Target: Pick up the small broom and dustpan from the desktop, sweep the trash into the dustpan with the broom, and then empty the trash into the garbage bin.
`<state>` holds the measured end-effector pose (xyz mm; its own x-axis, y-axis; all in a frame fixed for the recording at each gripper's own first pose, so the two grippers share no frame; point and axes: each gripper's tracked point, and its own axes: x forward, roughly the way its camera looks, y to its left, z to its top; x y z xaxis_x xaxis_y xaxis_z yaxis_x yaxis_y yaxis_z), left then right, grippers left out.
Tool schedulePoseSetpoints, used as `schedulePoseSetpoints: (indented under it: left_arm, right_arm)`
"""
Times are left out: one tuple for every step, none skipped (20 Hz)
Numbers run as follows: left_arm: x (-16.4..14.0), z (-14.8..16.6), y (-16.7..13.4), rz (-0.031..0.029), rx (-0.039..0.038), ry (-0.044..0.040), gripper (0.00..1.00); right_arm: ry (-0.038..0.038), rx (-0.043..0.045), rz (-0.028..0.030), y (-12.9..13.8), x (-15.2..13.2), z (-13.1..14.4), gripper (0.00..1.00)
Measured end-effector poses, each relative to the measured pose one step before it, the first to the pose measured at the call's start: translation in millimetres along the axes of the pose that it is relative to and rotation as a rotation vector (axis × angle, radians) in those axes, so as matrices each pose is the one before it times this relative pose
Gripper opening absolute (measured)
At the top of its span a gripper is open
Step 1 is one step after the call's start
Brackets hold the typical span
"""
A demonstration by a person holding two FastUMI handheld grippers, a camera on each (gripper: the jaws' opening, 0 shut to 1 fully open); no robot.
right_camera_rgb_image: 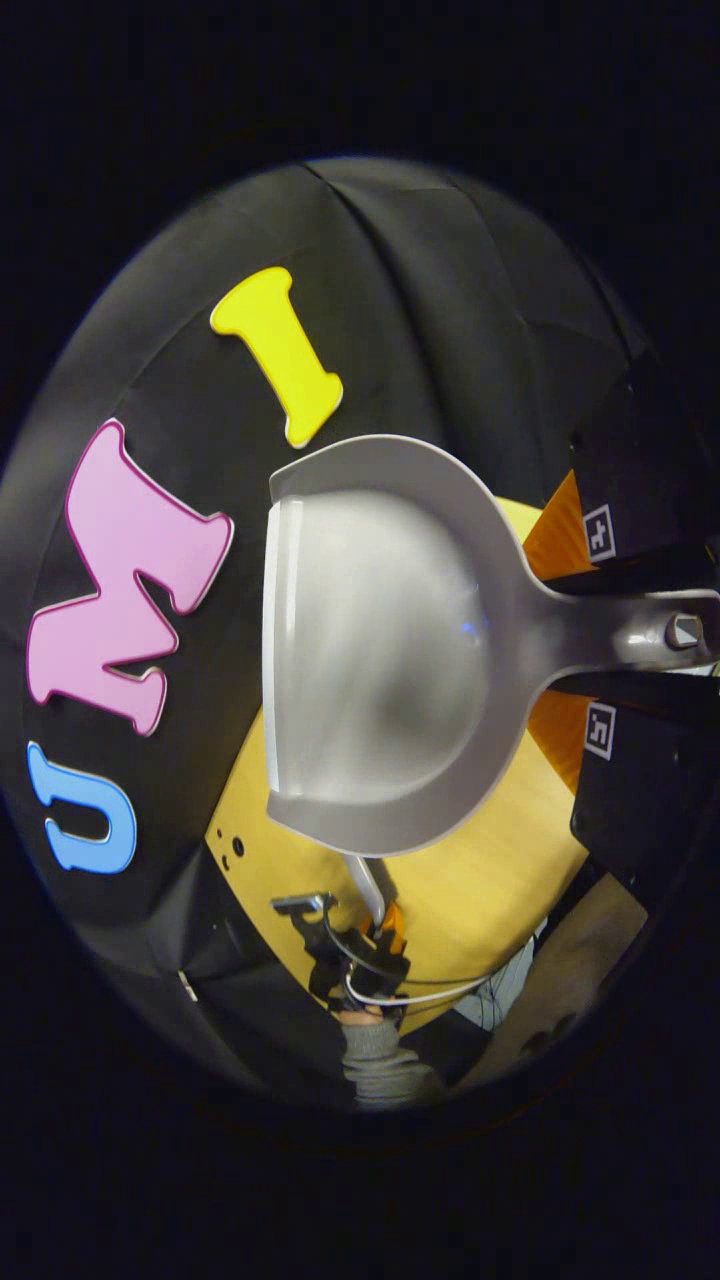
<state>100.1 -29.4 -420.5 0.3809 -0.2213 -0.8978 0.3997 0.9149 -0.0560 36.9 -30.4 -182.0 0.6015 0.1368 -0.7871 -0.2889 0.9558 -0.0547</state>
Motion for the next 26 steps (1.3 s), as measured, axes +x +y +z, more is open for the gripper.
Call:
schedulePoseSetpoints:
  left_arm:
    - [-0.09,0.05,0.29,0.00214,-0.00222,0.00091,0.23]
    - [0.01,0.16,0.49,0.00213,-0.00162,0.00151,0.23]
    - [-0.34,0.48,0.67,0.0028,-0.00121,0.00096,0.23]
    - [0.07,-0.45,-0.79,0.00237,-0.00213,0.00142,0.23]
    - [-0.09,0.13,0.03,0.00212,-0.00278,0.00073,0.23]
    - [0.62,0.3,1.53,0.00205,-0.00287,0.0004,0.23]
    - [-0.25,0.28,-0.05,0.00245,-0.00249,0.00183,0.23]
    - [-0.06,0.14,-0.14,0.00355,-0.00113,0.00194,0.23]
    - [-0.27,0.17,0.1,0.00263,-0.0013,0.00196,0.23]
    - [0.04,0.16,0.22,0.00397,-0.00084,0.00241,0.23]
    - [-0.44,0.2,0.43,0.00386,-0.00111,0.00239,0.23]
    - [-0.27,-0.43,0.14,0.00466,-0.00269,0.00288,0.23]
    - [-0.23,-0.58,-0.16,0.00312,-0.00429,0.00367,0.23]
    - [-0.51,-0.11,0.48,0.00415,-0.0038,0.00247,0.23]
    - [-0.88,0.38,0.29,0.00433,-0.00315,0.00443,0.23]
    - [0.3,-0.41,0.51,0.00546,-0.00216,0.0026,0.23]
    - [0.13,-0.8,0.31,0.00719,-0.00439,0.00233,0.23]
    - [0.17,-0.34,-0.94,0.00663,-0.00614,0.00216,0.23]
    - [0.29,0.71,-1.62,0.0064,-0.0036,0.00272,0.23]
    - [1.1,-1.18,0.27,0.00615,0.00044,0.00268,0.23]
    - [-0.25,-0.35,0.49,0.00552,0.002,0.00468,0.23]
    - [-0.1,0.22,0.59,0.00591,0.00294,0.0033,0.23]
    - [-0.74,0.05,-0.2,0.00386,0.00208,0.00344,0.23]
    - [0.6,0.04,0.07,0.00408,-0.00072,0.00243,0.23]
    - [-0.08,-0.44,0.0,0.00457,-0.00156,0.00331,0.24]
    - [0.23,0.03,-0.19,0.00584,-0.00088,0.00251,0.24]
  right_arm:
    - [0.00335,0.00203,0.03086,16.8,-0.02,-7.91,0.36]
    - [0.01569,-0.00411,0.02931,14.88,1.24,-10.24,0.36]
    - [0.01885,-0.00462,0.02764,11.12,7.49,-9.69,0.36]
    - [0.01611,-0.00393,0.02357,12.63,1.13,-11.21,0.36]
    - [0.02191,-0.00435,0.02332,14.98,6.66,-13.94,0.36]
    - [0.02216,0.00164,0.02308,12.76,7.89,-13.66,0.36]
    - [0.01955,0.00652,0.02504,13.05,9.85,-12.09,0.36]
    - [0.01997,0.00653,0.02712,12.57,11.51,-10.84,0.36]
    - [0.01178,0.00127,0.01791,10.86,12.49,-7.91,0.36]
    - [0.01467,-0.0071,0.0078,6.16,14.45,-8.15,0.36]
    - [0.01897,-0.01198,0.0061,5.5,15.21,-7.96,0.36]
    - [0.01471,-0.00688,0.00531,3.68,16.73,-6.85,0.36]
    - [0.00885,-0.00159,0.00605,2.53,15.87,-3.53,0.36]
    - [0.00706,0.00297,0.00652,4.23,14.71,-0.33,0.36]
    - [0.00401,-0.00078,0.00386,3.32,17.96,-1.51,0.36]
    - [0.00792,-0.00041,0.00195,2.04,13.88,-0.95,0.36]
    - [0.00685,-0.00449,0.00459,1.03,11.82,-0.82,0.36]
    - [0.00445,-0.00274,0.00503,0.78,9.15,0.84,0.36]
    - [0.00424,0.00007,0.00716,1.95,9.95,1.5,0.36]
    - [-0.00132,0.00037,0.00393,0.93,7.15,2.4,0.36]
    - [-0.00198,0.0073,0.00434,1.62,8.12,3.84,0.36]
    - [0.00721,0.01101,0.00739,2.25,6.15,3.38,0.36]
    - [0.00251,0.01169,0.00624,1.24,5.76,3.72,0.36]
    - [-0.00047,0.00257,0.00248,1.01,4.35,2.69,0.36]
    - [-0.00363,-0.00627,-0.00273,0.93,4.91,3.77,0.36]
    - [-0.00099,-0.0035,-0.00993,-0.48,4.03,3.04,0.36]
